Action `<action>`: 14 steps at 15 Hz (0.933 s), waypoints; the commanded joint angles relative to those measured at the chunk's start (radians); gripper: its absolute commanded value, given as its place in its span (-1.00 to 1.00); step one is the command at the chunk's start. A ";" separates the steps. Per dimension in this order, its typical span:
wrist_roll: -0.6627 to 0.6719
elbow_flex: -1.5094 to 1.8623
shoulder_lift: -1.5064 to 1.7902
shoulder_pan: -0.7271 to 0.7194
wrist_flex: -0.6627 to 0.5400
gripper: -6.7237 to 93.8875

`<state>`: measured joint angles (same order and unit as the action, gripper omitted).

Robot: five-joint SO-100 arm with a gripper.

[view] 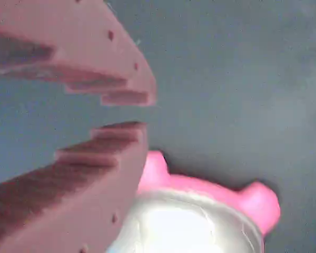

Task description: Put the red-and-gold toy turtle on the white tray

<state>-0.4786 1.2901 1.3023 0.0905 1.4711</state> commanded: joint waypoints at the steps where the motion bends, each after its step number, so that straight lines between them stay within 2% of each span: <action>1: -0.009 -0.219 -0.035 0.040 0.066 -0.86; 3: 0.009 -0.287 -0.071 0.069 0.091 -0.85; 5: 0.040 -0.331 -0.110 0.084 0.121 -0.44; 10: 0.067 -0.351 -0.173 0.083 0.146 0.27; 14: 0.035 -0.456 -0.273 0.087 0.172 0.30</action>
<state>-0.4218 0.9158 1.0078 0.1733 1.6276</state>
